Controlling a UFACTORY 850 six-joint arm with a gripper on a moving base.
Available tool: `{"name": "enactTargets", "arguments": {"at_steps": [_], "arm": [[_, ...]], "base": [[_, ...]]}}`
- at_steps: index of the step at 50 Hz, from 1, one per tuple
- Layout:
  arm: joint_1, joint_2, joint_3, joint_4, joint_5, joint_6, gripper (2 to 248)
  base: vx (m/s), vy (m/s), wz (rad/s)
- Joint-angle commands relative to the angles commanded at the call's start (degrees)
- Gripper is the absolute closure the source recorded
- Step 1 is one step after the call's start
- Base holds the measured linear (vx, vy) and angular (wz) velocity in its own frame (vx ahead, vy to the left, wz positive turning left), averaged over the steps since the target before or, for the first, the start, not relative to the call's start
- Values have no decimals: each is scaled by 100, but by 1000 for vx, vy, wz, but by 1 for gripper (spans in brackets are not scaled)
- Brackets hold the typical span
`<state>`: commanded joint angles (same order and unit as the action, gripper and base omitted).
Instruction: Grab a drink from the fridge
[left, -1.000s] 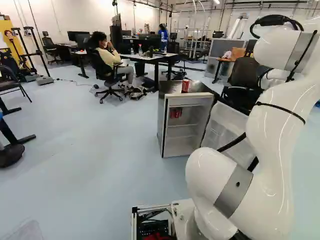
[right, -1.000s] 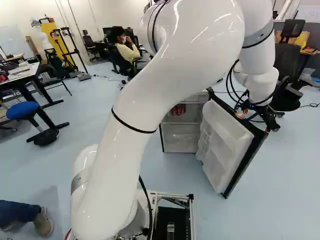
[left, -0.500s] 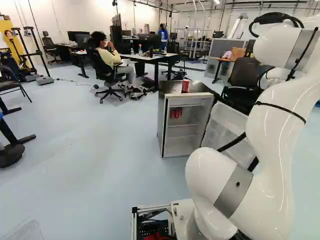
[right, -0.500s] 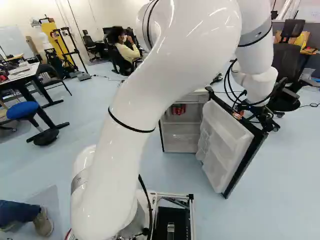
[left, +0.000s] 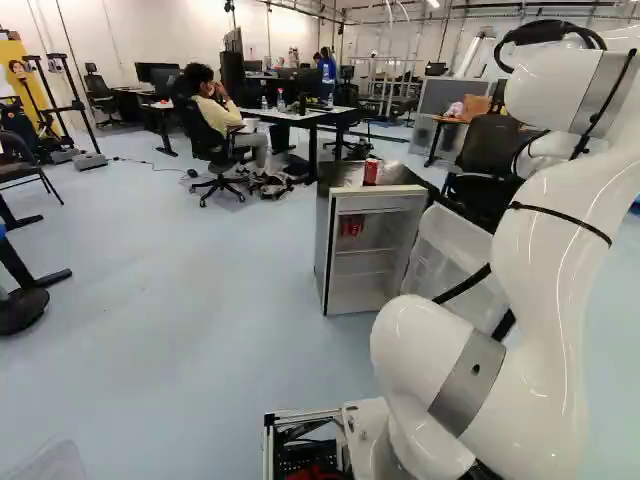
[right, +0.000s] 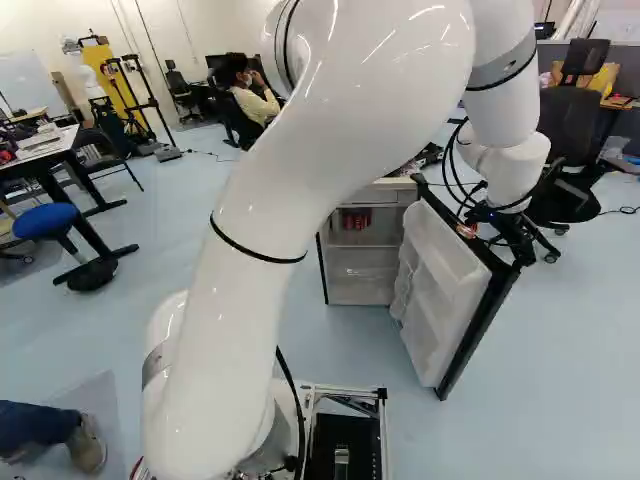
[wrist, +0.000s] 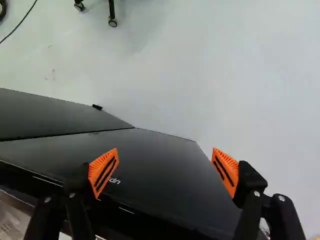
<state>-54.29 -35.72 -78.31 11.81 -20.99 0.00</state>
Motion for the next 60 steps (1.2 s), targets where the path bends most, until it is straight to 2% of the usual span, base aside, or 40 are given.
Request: {"name": "enactTargets", "arguments": {"at_steps": [60], "arm": [[251,523,765,0,-650,0,3]], "base": [[0,0,0]]}}
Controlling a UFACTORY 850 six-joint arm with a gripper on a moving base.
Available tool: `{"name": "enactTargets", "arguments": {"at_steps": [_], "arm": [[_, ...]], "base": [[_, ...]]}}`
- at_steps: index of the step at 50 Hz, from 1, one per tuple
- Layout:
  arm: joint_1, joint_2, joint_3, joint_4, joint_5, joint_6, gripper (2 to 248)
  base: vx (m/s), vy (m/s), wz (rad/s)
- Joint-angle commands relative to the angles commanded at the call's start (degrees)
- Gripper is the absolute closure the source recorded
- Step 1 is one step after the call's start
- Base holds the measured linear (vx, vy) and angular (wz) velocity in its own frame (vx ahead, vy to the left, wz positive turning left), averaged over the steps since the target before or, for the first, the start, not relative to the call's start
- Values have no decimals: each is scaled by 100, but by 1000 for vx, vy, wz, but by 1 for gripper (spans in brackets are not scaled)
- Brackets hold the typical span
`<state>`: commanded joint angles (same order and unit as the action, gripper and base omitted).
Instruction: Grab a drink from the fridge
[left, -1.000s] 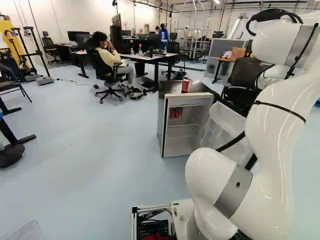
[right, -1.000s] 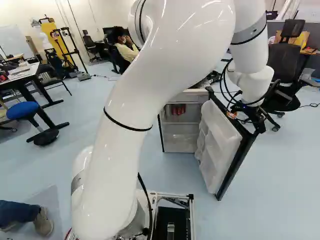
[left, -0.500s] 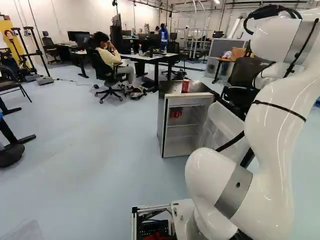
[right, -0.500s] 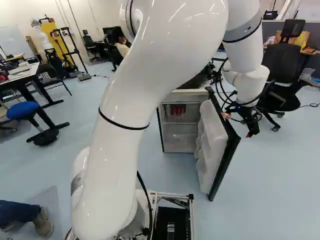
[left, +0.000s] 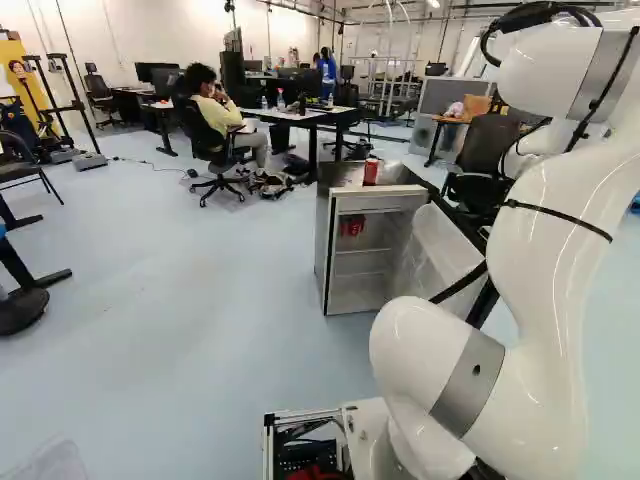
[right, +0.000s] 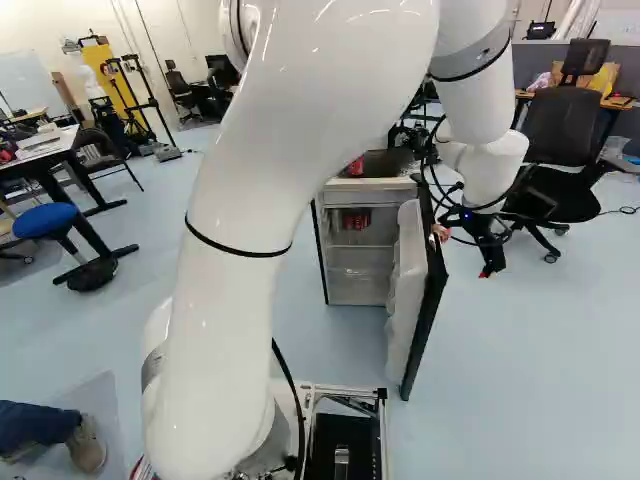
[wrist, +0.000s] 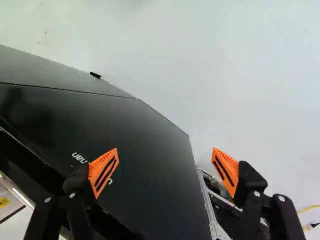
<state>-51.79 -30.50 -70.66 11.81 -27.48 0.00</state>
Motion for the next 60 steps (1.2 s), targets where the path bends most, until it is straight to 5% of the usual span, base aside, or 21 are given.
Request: {"name": "enactTargets", "arguments": {"at_steps": [60], "arm": [[446,667,956,-172,-56,0,3]], "base": [[0,0,0]]}}
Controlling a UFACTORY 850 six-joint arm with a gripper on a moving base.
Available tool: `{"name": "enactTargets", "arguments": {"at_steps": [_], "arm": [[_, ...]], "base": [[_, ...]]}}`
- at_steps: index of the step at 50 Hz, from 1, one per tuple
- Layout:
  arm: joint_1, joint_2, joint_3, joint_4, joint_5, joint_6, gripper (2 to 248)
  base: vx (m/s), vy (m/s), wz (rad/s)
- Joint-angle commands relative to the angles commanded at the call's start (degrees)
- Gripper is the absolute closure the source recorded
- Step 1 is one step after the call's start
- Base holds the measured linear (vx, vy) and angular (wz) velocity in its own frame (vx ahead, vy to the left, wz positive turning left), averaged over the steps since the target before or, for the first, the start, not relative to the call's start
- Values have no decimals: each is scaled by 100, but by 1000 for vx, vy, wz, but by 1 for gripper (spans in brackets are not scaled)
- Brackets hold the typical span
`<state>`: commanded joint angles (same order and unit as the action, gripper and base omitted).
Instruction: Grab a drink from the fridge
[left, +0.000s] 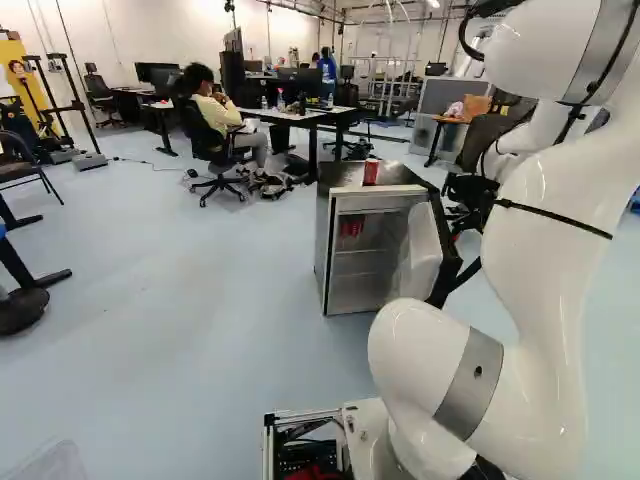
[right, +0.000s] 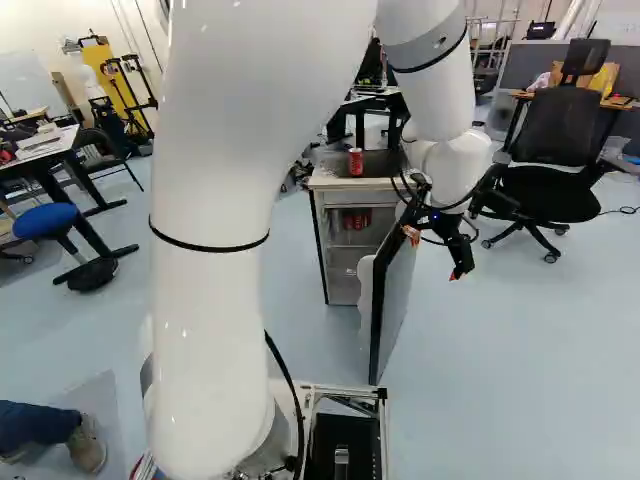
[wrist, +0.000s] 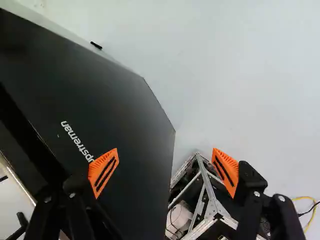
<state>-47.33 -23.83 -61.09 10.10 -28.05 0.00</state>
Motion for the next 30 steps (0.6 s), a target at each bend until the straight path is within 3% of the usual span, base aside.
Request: {"name": "enactTargets", "arguments": {"at_steps": [30], "arm": [[302,329,456,-297,0,0,3]], "base": [[0,0,0]]}}
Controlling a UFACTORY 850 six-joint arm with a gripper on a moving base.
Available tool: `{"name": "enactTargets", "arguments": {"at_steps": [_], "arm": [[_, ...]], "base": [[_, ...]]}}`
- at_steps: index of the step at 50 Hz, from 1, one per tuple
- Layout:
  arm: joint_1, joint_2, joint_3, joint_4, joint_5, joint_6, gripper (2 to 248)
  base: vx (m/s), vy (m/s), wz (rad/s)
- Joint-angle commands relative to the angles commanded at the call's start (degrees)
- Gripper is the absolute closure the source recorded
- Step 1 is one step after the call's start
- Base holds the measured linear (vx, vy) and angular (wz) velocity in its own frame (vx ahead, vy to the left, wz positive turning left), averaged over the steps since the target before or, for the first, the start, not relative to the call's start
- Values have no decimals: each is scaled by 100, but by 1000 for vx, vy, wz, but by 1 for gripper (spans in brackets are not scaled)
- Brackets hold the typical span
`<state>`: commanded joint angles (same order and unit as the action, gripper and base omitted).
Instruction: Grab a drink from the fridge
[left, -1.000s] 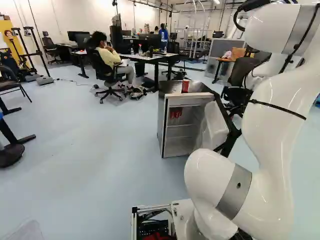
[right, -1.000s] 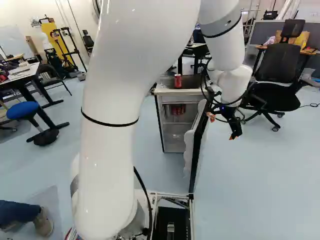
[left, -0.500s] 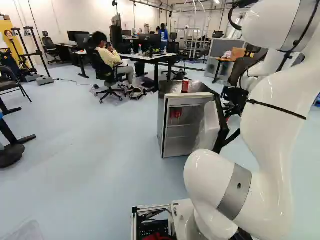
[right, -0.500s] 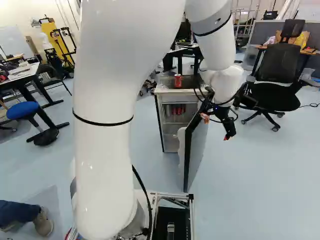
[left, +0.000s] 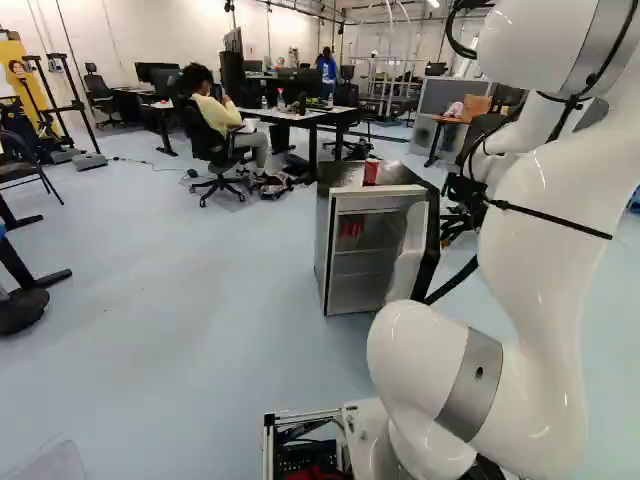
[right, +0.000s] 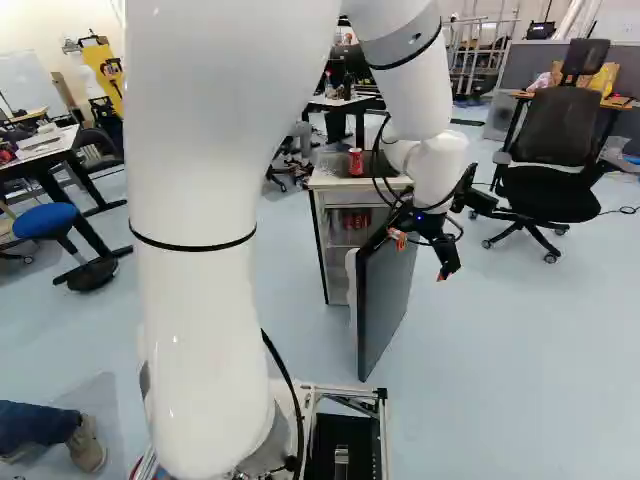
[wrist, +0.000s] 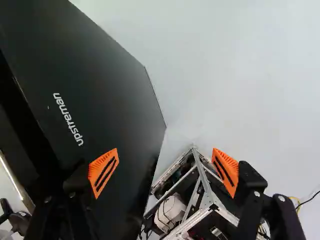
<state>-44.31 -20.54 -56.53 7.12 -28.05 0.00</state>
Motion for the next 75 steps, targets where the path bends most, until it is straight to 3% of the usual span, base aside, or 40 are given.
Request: {"name": "enactTargets", "arguments": {"at_steps": [75], "arm": [[981,680,903,-876,25,0,3]], "base": [[0,0,0]]}}
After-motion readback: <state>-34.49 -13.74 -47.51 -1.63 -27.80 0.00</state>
